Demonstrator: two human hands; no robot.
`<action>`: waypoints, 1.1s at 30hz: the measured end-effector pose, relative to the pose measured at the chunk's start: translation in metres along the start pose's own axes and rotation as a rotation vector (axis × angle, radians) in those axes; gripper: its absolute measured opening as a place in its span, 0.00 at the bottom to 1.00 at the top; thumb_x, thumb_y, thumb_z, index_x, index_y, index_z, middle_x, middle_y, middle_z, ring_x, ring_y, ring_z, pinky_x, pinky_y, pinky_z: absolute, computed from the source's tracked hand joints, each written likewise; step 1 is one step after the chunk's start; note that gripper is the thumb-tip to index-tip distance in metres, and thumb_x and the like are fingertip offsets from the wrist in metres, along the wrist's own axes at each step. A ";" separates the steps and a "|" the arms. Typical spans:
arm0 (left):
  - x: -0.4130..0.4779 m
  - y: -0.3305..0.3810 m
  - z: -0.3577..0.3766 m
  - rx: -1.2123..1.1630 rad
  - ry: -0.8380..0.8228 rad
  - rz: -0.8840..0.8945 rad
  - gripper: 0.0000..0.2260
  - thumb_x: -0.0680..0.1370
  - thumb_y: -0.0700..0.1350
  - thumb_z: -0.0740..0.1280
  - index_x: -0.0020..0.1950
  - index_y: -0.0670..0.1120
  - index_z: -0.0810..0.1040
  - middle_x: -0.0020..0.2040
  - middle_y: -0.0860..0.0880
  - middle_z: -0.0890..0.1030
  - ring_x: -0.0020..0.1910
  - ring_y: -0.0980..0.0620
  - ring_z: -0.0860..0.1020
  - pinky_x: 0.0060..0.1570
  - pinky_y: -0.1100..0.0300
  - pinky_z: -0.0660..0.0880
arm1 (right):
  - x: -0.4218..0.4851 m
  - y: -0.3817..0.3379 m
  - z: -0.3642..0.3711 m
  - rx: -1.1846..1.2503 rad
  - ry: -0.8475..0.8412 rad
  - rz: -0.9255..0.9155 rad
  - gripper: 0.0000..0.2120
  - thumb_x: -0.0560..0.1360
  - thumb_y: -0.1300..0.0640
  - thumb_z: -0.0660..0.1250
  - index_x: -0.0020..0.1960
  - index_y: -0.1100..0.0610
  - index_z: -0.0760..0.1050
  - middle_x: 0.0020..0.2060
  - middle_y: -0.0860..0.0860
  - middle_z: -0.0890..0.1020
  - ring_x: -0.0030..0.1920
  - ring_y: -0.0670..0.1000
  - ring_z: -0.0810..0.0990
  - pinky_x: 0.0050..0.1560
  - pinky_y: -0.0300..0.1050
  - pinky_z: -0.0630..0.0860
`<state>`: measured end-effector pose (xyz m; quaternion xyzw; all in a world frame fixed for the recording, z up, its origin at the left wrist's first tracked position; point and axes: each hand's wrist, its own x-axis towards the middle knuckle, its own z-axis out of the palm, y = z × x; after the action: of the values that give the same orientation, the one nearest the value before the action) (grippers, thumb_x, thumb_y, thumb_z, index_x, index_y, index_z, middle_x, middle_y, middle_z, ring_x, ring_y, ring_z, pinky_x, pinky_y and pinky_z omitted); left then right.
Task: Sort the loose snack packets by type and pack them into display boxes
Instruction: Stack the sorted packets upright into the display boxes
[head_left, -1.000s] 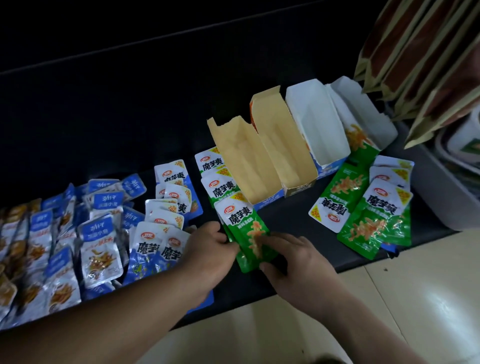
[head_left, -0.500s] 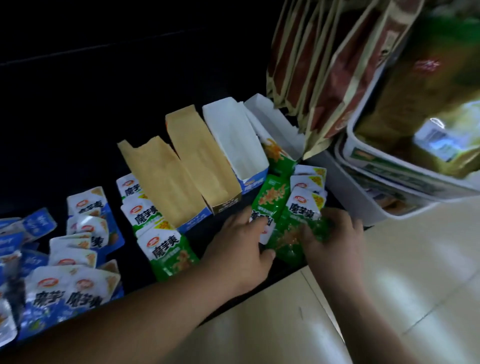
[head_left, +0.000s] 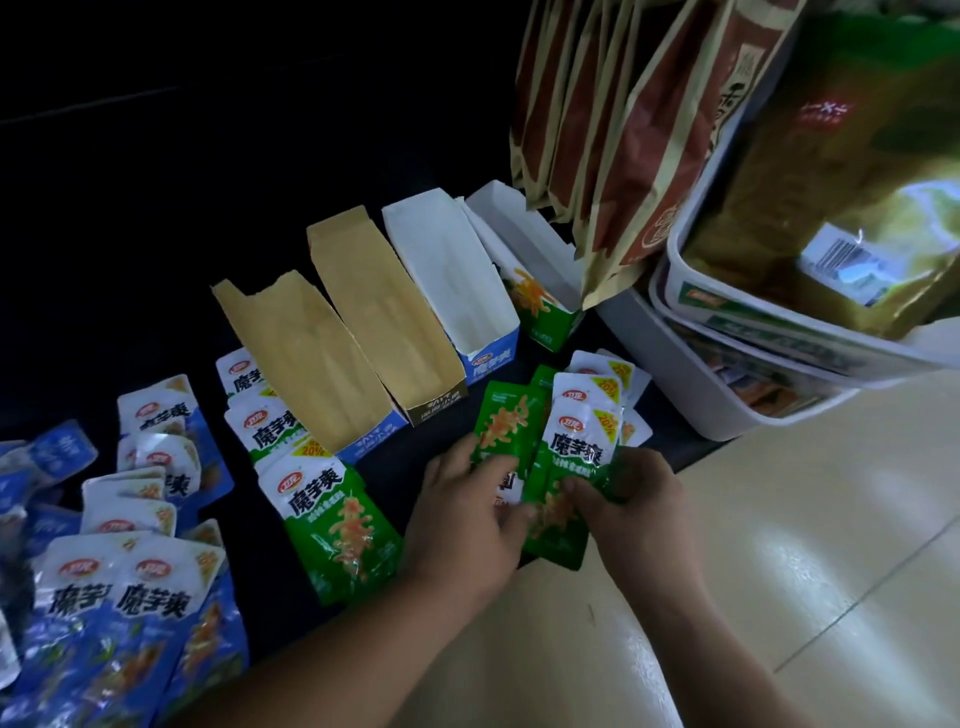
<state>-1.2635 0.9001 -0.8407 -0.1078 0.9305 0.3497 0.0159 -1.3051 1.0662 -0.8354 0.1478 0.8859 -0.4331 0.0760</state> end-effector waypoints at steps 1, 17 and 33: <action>0.001 -0.003 0.000 0.009 0.048 -0.033 0.27 0.72 0.52 0.78 0.70 0.51 0.78 0.72 0.51 0.72 0.68 0.45 0.70 0.64 0.54 0.71 | -0.001 0.000 0.000 0.003 -0.004 0.017 0.20 0.68 0.44 0.79 0.54 0.48 0.75 0.45 0.44 0.83 0.47 0.52 0.83 0.49 0.54 0.80; 0.021 -0.001 -0.058 -0.308 0.033 -0.185 0.06 0.76 0.44 0.76 0.46 0.49 0.80 0.37 0.54 0.83 0.36 0.56 0.80 0.35 0.61 0.76 | -0.015 -0.032 -0.012 0.501 -0.005 0.001 0.14 0.74 0.58 0.78 0.42 0.58 0.72 0.31 0.53 0.76 0.33 0.53 0.74 0.34 0.49 0.73; -0.025 -0.009 -0.153 -0.755 -0.102 -0.395 0.10 0.80 0.38 0.70 0.59 0.49 0.85 0.54 0.51 0.88 0.55 0.49 0.86 0.62 0.43 0.80 | -0.079 -0.099 0.011 0.725 -0.494 0.037 0.05 0.75 0.66 0.74 0.50 0.60 0.85 0.47 0.58 0.88 0.51 0.64 0.86 0.55 0.65 0.83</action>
<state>-1.2296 0.7977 -0.7284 -0.2647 0.6969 0.6607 0.0880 -1.2633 0.9844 -0.7480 0.0728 0.6290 -0.7369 0.2367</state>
